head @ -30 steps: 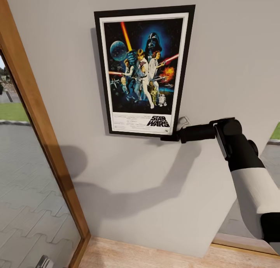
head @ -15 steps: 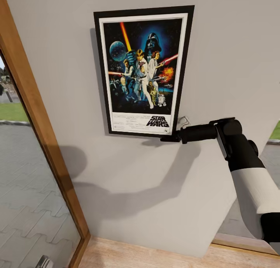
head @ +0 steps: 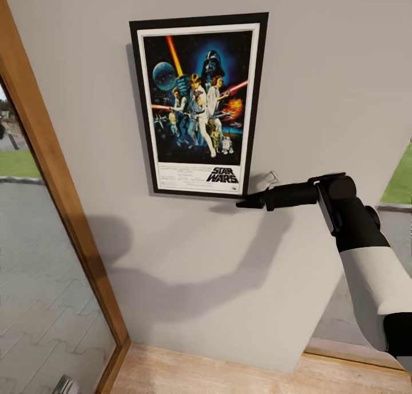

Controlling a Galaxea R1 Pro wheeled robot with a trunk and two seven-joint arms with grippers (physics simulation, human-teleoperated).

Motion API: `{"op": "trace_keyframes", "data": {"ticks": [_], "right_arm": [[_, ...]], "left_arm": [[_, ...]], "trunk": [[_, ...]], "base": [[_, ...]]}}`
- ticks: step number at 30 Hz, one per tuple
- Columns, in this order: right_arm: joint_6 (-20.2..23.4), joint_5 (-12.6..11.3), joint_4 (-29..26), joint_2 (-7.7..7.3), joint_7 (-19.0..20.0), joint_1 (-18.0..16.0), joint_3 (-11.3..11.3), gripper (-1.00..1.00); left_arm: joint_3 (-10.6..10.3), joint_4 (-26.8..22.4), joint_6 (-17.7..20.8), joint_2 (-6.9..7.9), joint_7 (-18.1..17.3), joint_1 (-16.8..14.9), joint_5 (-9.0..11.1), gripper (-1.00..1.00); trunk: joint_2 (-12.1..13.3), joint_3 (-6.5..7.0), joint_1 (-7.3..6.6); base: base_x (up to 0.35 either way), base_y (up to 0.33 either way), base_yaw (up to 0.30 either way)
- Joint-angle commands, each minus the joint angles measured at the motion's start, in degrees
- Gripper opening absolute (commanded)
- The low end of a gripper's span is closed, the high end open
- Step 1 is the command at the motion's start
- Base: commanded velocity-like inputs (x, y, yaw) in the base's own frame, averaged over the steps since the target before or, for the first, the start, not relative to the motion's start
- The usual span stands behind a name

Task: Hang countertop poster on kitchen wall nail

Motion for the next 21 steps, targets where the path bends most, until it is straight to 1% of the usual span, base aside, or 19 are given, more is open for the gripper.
{"op": "trace_keyframes", "data": {"ticks": [1,5,13,21], "right_arm": [[0.5,0.6,0.0,-0.01,0.6,-0.1,0.0,1.0],[0.5,0.6,0.0,-0.02,0.6,-0.1,0.0,1.0],[0.5,0.6,0.0,0.02,0.6,-0.1,0.0,1.0],[0.4,0.5,0.0,0.03,0.6,-0.1,0.0,1.0]], "left_arm": [[0.3,-0.1,0.6,-0.06,-0.4,-0.1,-0.5,1.0],[0.3,-0.1,0.6,-0.05,-0.4,-0.1,-0.7,1.0],[0.3,-0.1,0.6,-0.03,-0.4,-0.1,-0.9,1.0],[0.3,-0.1,0.6,-0.04,-0.4,-0.1,-0.9,1.0]], "trunk": [[-0.1,-0.14,0.01],[-0.1,-0.14,0.01],[-0.1,-0.14,0.01],[-0.1,-0.14,0.01]], "base": [[-0.197,-0.001,0.0],[-0.107,0.0,0.0],[-0.026,0.0,0.0],[-0.208,0.0,0.0]]}}
